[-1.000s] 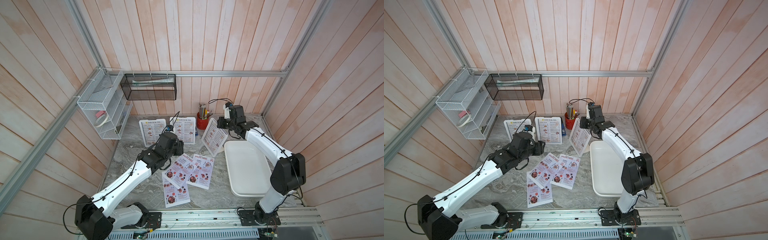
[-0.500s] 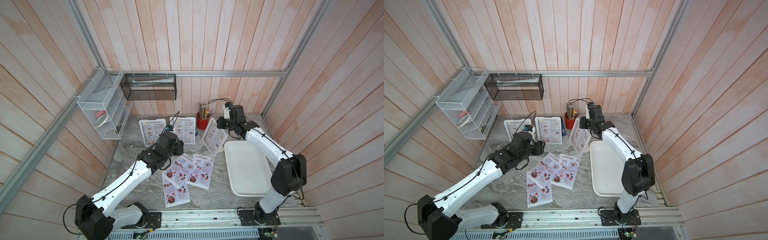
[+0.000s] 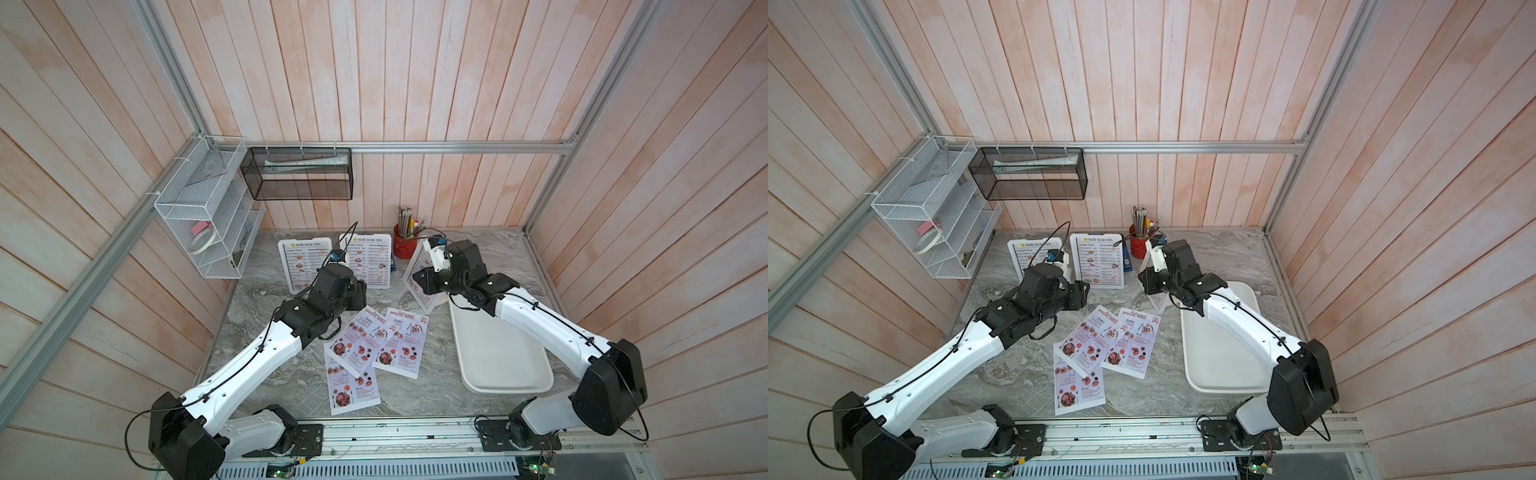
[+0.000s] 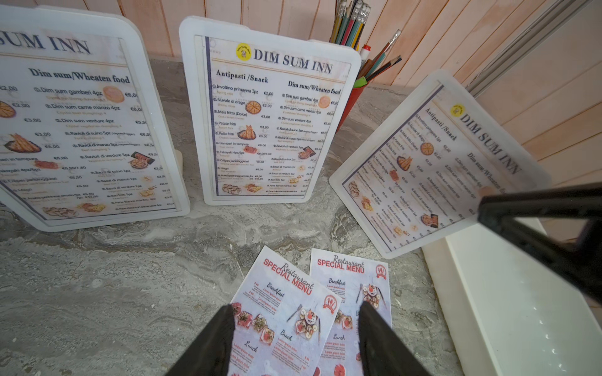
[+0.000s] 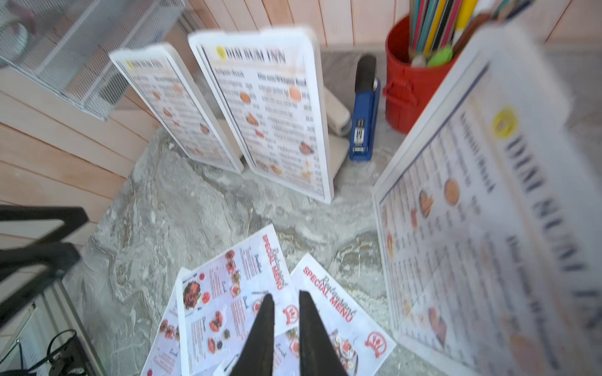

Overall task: Replace the menus in the menu holders
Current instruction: Adjust the menu holder at the center of the board, then adjust the storage box at the center of the board.

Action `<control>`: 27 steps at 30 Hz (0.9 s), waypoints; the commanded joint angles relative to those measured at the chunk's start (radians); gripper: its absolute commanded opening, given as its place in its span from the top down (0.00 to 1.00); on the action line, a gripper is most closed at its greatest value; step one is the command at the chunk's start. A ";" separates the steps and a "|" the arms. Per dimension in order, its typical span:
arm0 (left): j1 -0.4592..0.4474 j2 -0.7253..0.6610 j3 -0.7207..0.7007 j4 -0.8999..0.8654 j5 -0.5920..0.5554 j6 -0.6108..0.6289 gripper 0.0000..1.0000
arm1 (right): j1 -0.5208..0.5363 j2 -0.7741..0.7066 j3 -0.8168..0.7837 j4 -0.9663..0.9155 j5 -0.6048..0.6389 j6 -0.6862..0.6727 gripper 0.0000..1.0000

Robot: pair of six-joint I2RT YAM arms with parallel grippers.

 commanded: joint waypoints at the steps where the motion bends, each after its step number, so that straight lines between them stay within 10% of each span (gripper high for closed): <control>1: 0.007 -0.025 -0.019 -0.004 -0.012 -0.006 0.37 | -0.003 0.014 -0.076 0.054 0.036 0.029 0.86; 27: 0.008 0.012 0.010 -0.012 0.001 -0.011 0.37 | -0.231 0.139 -0.101 0.349 0.237 -0.207 0.91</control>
